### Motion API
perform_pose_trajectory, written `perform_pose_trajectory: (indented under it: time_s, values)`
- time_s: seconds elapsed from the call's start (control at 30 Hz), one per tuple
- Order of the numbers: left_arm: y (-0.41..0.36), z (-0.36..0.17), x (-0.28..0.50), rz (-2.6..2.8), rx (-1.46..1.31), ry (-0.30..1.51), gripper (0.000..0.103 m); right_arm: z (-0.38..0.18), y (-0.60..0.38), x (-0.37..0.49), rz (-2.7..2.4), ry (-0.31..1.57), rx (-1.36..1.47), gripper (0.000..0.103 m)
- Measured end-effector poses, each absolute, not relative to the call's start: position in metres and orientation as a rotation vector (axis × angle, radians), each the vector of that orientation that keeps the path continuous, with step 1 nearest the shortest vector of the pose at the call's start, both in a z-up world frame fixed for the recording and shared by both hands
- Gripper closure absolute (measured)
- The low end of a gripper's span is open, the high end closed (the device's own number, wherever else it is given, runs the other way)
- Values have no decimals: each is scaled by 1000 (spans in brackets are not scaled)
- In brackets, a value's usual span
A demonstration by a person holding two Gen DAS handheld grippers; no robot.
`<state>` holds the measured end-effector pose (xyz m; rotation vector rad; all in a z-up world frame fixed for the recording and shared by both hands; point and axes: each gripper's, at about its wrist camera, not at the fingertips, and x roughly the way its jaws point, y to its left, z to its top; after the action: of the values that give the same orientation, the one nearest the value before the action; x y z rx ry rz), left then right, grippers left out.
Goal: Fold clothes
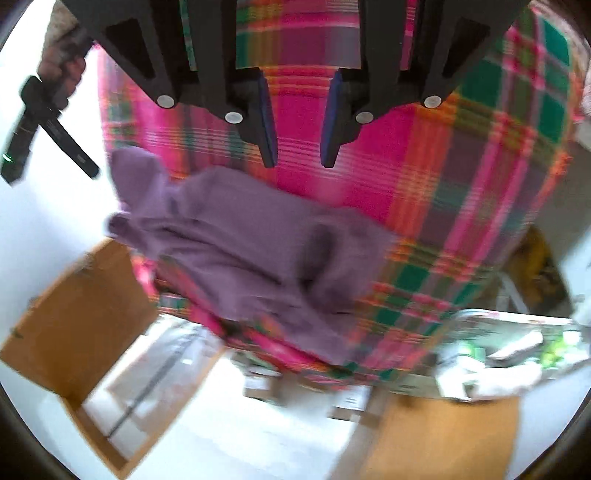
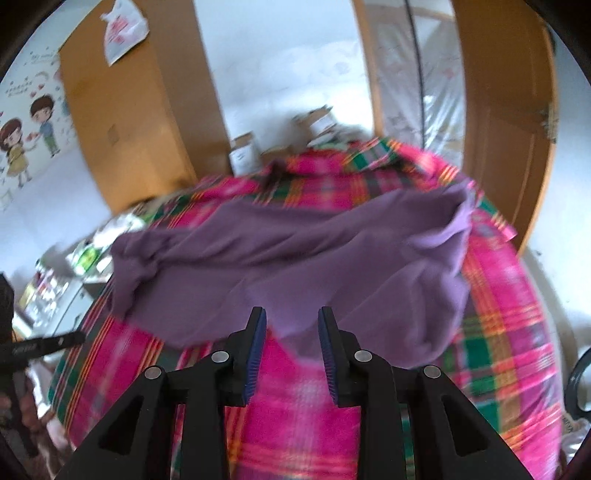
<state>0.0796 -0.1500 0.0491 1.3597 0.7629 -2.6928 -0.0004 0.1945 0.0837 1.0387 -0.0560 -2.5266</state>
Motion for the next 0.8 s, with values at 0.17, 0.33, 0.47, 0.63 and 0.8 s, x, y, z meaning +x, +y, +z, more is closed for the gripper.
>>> perform_pose_trajectory:
  time_s: [0.17,0.33,0.47,0.63,0.8]
  values:
    - [-158,35,75,-2660,1344,695,79,56,169,4,-2443,-101,1120,61]
    - [-151,26,58,-2640,1297,506,79,33,149,-4,-2407,-154,1184,57]
    - [-145,29,51,-2687,1222,447,79,17,136,-16,-2375,-186,1245,55]
    - [-141,27,41,-2756,1231,419,79,12,122,-21,-2371,-180,1239,46]
    - [-130,21,34,-2779,1260,301,79,12,119,-25,-2376,-193,1227,41]
